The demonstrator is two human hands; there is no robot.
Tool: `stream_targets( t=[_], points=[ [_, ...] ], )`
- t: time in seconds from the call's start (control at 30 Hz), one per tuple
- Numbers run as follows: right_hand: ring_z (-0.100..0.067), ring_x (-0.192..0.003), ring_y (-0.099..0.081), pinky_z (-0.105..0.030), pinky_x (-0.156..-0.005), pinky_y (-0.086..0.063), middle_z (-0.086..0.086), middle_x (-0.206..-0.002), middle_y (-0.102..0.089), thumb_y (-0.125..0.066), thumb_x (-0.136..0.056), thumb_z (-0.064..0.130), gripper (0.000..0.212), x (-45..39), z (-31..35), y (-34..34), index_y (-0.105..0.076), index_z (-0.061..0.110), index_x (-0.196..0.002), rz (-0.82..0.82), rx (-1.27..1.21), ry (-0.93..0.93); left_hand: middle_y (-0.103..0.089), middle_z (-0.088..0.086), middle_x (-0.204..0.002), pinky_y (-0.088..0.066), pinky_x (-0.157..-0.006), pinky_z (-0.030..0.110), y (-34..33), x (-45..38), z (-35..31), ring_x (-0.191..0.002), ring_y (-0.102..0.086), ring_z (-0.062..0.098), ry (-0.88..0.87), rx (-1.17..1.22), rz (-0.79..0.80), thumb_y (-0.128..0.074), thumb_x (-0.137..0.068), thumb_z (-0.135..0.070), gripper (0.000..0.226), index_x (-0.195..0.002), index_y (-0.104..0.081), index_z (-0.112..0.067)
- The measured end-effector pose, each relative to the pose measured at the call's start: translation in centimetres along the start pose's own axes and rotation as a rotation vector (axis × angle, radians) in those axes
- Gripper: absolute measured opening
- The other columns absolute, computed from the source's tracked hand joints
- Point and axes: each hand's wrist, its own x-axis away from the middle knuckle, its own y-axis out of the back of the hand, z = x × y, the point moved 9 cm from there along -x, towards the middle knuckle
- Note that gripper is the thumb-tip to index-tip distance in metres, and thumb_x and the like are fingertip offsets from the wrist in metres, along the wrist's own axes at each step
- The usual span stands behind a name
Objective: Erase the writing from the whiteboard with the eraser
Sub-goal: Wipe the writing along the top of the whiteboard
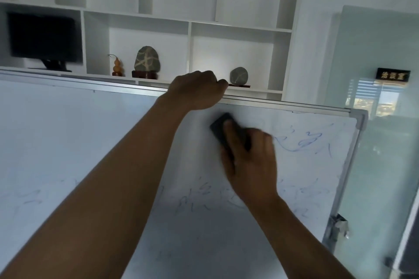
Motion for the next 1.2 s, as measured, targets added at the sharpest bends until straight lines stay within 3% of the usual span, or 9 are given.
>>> stream_targets(
  t=[0.1,0.2,0.33,0.43,0.63,0.77,0.9,1.03,1.2],
  points=[
    [-0.032,-0.088,-0.055,-0.039,-0.071,-0.051,-0.017,-0.102,-0.061,-0.063,-0.088,0.027,0.046,0.7,-0.2,-0.6,-0.057,0.018,-0.133,0.013,0.014,0.166,-0.051,0.007,-0.075,-0.037,-0.07,0.033,0.0,0.0,0.2,-0.075,-0.051,0.027,0.044,-0.007,0.014,-0.029,-0.091,-0.043,0.04,-0.075,-0.049,-0.012],
    [-0.028,-0.091,-0.046,-0.033,-0.072,-0.047,-0.016,-0.103,-0.057,-0.057,-0.09,0.031,0.047,-0.4,-4.2,0.8,-0.054,0.017,-0.134,-0.078,-0.046,-0.082,-0.053,0.007,-0.069,-0.032,-0.063,0.03,0.1,0.3,0.2,-0.066,-0.05,0.021,0.053,0.019,0.017,-0.036,-0.084,-0.039,0.037,-0.06,-0.045,-0.013],
    [-0.031,-0.091,-0.051,-0.04,-0.071,-0.051,-0.015,-0.1,-0.065,-0.061,-0.089,0.029,0.04,1.0,0.2,-0.8,-0.062,0.02,-0.128,-0.014,0.045,0.286,-0.051,0.002,-0.063,-0.037,-0.063,0.029,0.5,0.6,0.1,-0.064,-0.051,0.02,0.076,0.063,0.001,-0.043,-0.089,-0.038,0.04,-0.059,-0.046,-0.013],
    [-0.035,-0.091,-0.057,-0.041,-0.075,-0.051,-0.019,-0.104,-0.064,-0.061,-0.091,0.031,0.042,-0.6,-3.1,-0.2,-0.057,0.018,-0.131,-0.07,0.06,0.15,-0.049,0.001,-0.061,-0.039,-0.064,0.029,0.5,0.8,-0.2,-0.062,-0.049,0.019,0.068,0.093,0.017,-0.044,-0.089,-0.037,0.04,-0.057,-0.045,-0.014],
    [-0.031,-0.092,-0.05,-0.038,-0.072,-0.046,-0.014,-0.102,-0.065,-0.064,-0.083,0.027,0.042,0.9,0.1,-1.0,-0.064,0.021,-0.125,0.003,0.055,0.35,-0.053,0.001,-0.066,-0.032,-0.073,0.032,0.6,0.9,-0.3,-0.077,-0.054,0.022,0.044,0.028,-0.033,-0.039,-0.091,-0.035,0.038,-0.064,-0.049,-0.011],
    [-0.034,-0.091,-0.053,-0.039,-0.073,-0.047,-0.017,-0.104,-0.062,-0.063,-0.086,0.029,0.043,-1.2,-3.6,0.2,-0.06,0.018,-0.128,-0.069,0.032,0.078,-0.058,0.004,-0.074,-0.031,-0.077,0.035,0.9,1.1,-0.7,-0.082,-0.056,0.024,-0.001,-0.045,-0.139,-0.035,-0.095,-0.035,0.042,-0.073,-0.058,-0.007],
    [-0.029,-0.09,-0.05,-0.036,-0.07,-0.044,-0.011,-0.101,-0.065,-0.064,-0.078,0.026,0.045,1.2,-0.7,-0.5,-0.065,0.022,-0.122,-0.003,0.023,0.348,-0.058,0.004,-0.08,-0.036,-0.069,0.031,1.2,1.8,-1.0,-0.081,-0.054,0.025,-0.001,-0.07,-0.213,-0.033,-0.099,-0.037,0.045,-0.084,-0.065,-0.009],
    [-0.032,-0.091,-0.049,-0.038,-0.07,-0.047,-0.016,-0.105,-0.063,-0.062,-0.074,0.024,0.053,-0.6,-3.9,0.7,-0.061,0.017,-0.127,-0.057,0.008,0.126,-0.06,0.013,-0.094,-0.041,-0.075,0.033,1.1,2.3,-2.0,-0.093,-0.057,0.033,-0.043,-0.203,-0.257,-0.031,-0.103,-0.031,0.041,-0.098,-0.063,-0.006],
    [-0.032,-0.092,-0.051,-0.037,-0.073,-0.048,-0.014,-0.111,-0.064,-0.065,-0.076,0.019,0.051,0.8,-2.3,0.3,-0.061,0.016,-0.127,0.017,-0.005,0.283,-0.061,0.014,-0.067,-0.033,-0.05,0.028,0.5,3.1,-2.5,-0.056,-0.055,0.037,-0.17,-0.383,-0.404,-0.027,-0.093,-0.026,0.046,-0.077,-0.061,0.0]
  ],
)
